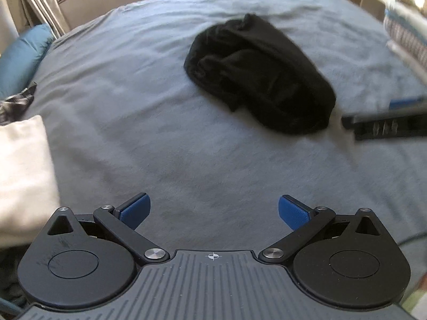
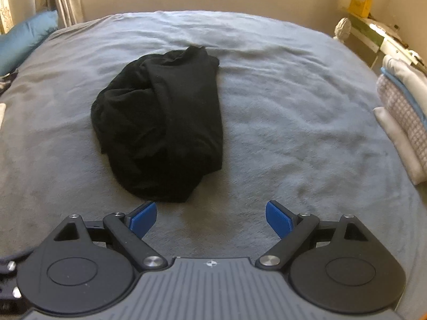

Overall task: Fold clothes
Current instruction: 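Move both grippers open toward the crumpled black T-shirt on the bed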

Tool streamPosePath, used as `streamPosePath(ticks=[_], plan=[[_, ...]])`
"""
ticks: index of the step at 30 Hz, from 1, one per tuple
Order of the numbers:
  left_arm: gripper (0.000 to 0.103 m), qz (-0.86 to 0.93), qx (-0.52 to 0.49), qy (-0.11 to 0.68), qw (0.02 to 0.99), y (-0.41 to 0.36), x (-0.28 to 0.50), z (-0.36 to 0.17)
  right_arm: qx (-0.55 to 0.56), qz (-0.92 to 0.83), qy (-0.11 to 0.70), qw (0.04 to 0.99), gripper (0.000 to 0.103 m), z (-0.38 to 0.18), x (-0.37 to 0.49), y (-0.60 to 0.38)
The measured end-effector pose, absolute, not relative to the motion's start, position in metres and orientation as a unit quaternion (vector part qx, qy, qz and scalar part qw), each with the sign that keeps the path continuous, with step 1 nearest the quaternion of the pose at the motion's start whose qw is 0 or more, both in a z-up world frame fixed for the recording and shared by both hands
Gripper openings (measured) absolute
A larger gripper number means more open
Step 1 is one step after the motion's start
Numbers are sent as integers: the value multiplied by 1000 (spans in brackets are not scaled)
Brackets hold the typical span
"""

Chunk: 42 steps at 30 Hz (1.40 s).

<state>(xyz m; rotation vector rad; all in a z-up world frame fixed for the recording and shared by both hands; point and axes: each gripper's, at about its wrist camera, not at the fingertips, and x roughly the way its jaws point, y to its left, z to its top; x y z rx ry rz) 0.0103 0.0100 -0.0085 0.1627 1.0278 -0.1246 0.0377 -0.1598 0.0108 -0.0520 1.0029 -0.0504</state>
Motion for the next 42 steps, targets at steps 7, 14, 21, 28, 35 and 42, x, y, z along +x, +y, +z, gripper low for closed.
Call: streamPosePath(ticks=[7, 14, 21, 28, 35, 42], plan=[[103, 17, 93, 432, 897, 18, 13, -15, -23, -32, 482, 875, 91, 7, 39, -162], [103, -20, 58, 471, 880, 7, 17, -27, -24, -32, 493, 869, 91, 1, 37, -160], [103, 3, 38, 471, 882, 18, 19, -27, -23, -29, 494, 869, 91, 1, 36, -159], [103, 8, 36, 469, 882, 20, 17, -26, -22, -31, 490, 871, 91, 3, 34, -159], [103, 5, 42, 469, 882, 17, 14, -25, -23, -31, 490, 871, 91, 4, 33, -157], [103, 5, 43, 468, 883, 18, 13, -25, -23, -31, 490, 871, 91, 5, 33, -157]])
